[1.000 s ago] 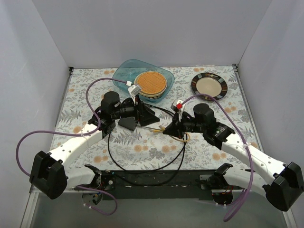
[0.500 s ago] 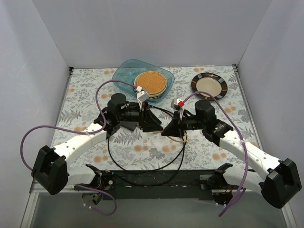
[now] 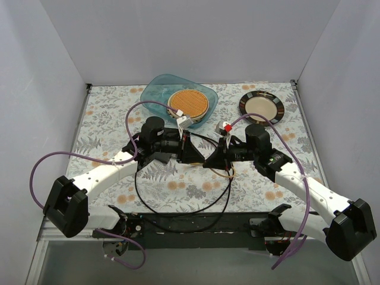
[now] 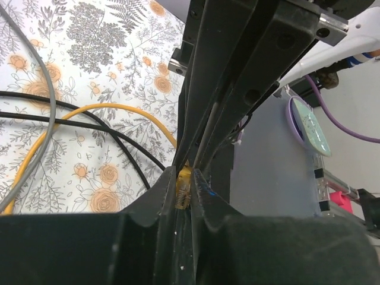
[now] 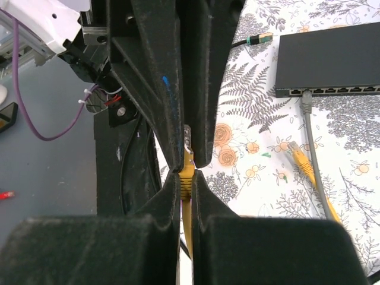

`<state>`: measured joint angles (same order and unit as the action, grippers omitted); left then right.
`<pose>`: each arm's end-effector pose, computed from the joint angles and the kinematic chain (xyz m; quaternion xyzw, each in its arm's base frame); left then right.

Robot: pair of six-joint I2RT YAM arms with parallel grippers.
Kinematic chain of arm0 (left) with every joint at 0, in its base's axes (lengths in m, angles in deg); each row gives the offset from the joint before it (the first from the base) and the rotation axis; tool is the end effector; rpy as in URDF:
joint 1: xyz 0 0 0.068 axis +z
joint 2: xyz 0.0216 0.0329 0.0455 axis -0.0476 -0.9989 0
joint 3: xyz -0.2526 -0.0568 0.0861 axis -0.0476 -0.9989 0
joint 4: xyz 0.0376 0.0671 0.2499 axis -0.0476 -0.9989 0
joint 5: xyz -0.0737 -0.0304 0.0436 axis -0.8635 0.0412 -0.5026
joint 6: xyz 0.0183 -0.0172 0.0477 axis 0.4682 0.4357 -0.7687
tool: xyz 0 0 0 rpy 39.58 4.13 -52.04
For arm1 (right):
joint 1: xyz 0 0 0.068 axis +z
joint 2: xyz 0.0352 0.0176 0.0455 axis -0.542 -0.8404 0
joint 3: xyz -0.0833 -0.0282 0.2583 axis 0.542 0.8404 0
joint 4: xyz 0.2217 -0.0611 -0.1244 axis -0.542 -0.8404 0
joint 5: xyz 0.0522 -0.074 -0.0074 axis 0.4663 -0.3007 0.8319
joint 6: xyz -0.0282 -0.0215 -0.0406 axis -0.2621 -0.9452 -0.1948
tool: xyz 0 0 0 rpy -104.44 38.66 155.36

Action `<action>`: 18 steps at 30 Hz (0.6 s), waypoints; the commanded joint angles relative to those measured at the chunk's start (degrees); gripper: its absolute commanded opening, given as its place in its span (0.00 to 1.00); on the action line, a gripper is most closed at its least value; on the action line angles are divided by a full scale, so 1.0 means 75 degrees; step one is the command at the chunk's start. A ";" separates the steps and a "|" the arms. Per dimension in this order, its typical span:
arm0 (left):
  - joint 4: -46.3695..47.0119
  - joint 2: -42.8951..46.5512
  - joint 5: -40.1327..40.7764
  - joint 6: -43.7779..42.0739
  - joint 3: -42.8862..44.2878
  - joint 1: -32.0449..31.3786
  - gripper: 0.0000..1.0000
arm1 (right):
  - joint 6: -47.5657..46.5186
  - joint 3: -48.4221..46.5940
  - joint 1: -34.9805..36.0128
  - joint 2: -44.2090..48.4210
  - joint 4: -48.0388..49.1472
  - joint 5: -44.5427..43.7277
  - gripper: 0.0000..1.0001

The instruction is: Insert the plug into the switch port

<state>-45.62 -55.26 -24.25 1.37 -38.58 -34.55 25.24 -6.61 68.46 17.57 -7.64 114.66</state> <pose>0.2110 -0.1955 0.2849 0.1041 0.7694 -0.6250 0.0806 0.1768 0.1578 0.2904 -0.4061 0.6626 0.4866 0.3990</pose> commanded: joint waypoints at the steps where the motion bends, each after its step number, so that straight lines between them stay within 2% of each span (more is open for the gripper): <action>1: -0.0059 0.0052 0.0302 -0.0077 0.0305 -0.0045 0.00 | 0.0044 -0.0125 -0.0029 0.0070 0.0454 0.0124 0.01; 2: -0.0070 0.0086 0.0430 -0.0030 0.0294 -0.0045 0.00 | 0.0044 -0.0159 -0.0029 0.0059 0.0419 0.0043 0.01; 3: -0.0070 0.0087 0.0501 -0.0006 0.0317 -0.0045 0.00 | 0.0068 -0.0206 -0.0029 0.0058 0.0210 -0.0259 0.09; 4: -0.0094 0.0110 0.0606 0.0087 0.0375 -0.0045 0.00 | -0.0002 -0.0264 -0.0041 0.0058 0.0080 -0.0402 0.19; 5: -0.0256 0.0099 0.0746 0.0099 0.0422 -0.0045 0.00 | -0.0049 -0.0427 -0.0029 0.0082 -0.0083 -0.0589 0.41; 7: -0.0363 0.0087 0.1133 0.0274 0.0516 -0.0045 0.00 | -0.0108 -0.0557 -0.0017 0.0314 -0.0516 -0.1315 0.55; 8: -0.0642 0.0064 0.1401 0.0345 0.0714 -0.0045 0.00 | -0.0120 -0.0616 -0.0017 0.0421 -0.0635 -0.1572 0.66; 9: -0.0761 -0.0018 0.1601 0.0427 0.0808 -0.0045 0.00 | -0.0108 -0.0709 0.0006 0.0561 -0.0810 -0.2294 0.70; 11: -0.1249 -0.0135 0.2081 0.0649 0.1170 -0.0045 0.00 | -0.0177 -0.0722 0.0064 0.0959 -0.0917 -0.2943 0.77; 12: -0.1405 -0.0229 0.2269 0.0720 0.1277 -0.0045 0.00 | -0.0178 -0.0710 0.0111 0.1077 -0.0975 -0.3642 0.78; 18: -0.2367 -0.0745 0.3020 0.1281 0.1992 -0.0045 0.00 | -0.0517 -0.0757 0.0650 0.1231 -0.1046 -0.5625 0.79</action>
<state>-56.62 -59.70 -7.69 7.60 -26.99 -34.90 23.75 -9.80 70.60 26.99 -14.99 86.90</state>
